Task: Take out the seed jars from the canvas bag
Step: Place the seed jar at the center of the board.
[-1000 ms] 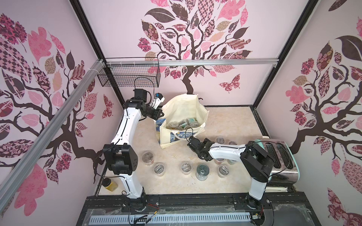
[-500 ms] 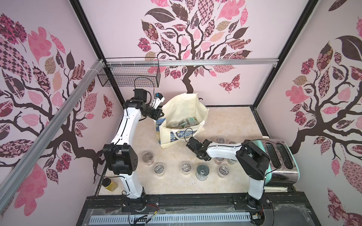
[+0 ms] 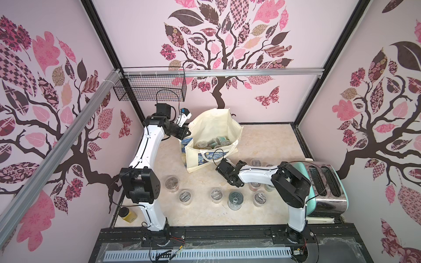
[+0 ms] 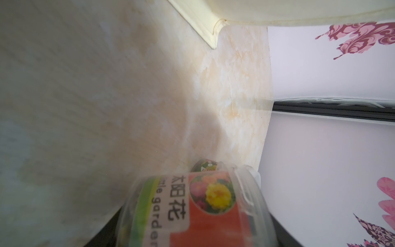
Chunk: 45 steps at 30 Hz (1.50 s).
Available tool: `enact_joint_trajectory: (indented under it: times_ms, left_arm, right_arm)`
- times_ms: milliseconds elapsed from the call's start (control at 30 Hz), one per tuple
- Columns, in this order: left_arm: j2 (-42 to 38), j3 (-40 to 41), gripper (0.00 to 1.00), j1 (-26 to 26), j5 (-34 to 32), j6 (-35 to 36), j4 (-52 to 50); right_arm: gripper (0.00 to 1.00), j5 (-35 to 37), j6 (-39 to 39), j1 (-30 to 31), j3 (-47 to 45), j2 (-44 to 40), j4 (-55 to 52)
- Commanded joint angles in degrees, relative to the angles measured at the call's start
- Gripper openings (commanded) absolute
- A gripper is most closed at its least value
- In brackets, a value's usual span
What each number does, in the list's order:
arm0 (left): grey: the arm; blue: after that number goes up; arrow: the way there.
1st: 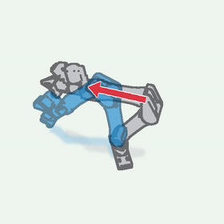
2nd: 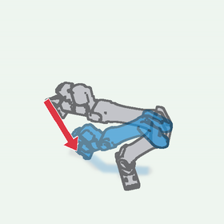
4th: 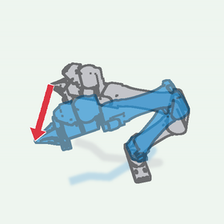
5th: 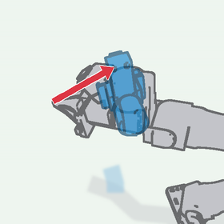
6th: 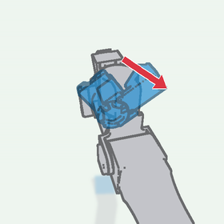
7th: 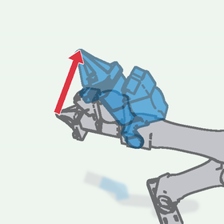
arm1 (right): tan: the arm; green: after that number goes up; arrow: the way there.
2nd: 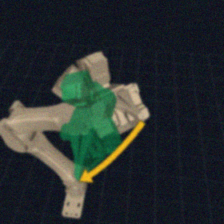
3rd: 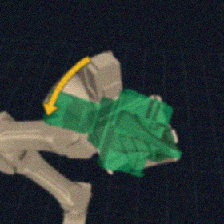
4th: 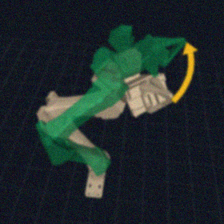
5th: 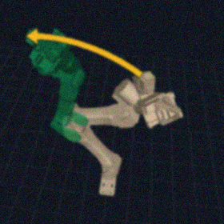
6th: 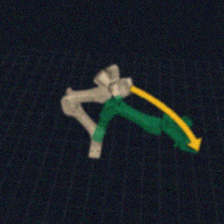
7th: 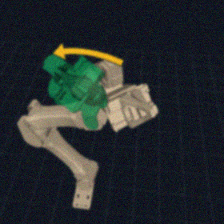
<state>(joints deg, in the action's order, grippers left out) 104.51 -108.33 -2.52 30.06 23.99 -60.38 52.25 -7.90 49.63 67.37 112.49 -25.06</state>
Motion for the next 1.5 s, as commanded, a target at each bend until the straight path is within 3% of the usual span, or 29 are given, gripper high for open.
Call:
enact_joint_trajectory:
  times_ms: [0,300,867,1200,1467]
  left_arm:
    - [-0.7,0.2,0.00,0.2,0.5,0.5,-0.4]
    - [-1.5,1.4,0.00,0.3,-0.1,1.9,-0.7]
    - [-1.3,2.4,0.00,0.3,-0.2,2.8,-0.3]
    - [-1.7,2.1,0.00,0.4,-0.4,3.2,-0.9]
    - [-1.8,1.2,0.00,0.4,0.0,2.7,-1.2]
  right_arm:
    - [0.69,3.4,-0.8,-1.0,4.2,4.6,1.5]
    - [0.73,1.1,-2.4,-1.1,6.3,6.4,1.5]
    - [0.83,-6.5,3.2,-1.0,7.6,4.4,-5.3]
    - [0.92,-16.8,4.4,-1.0,10.7,-1.0,-9.5]
    - [0.93,-24.6,5.4,-1.0,12.2,-6.2,-11.8]
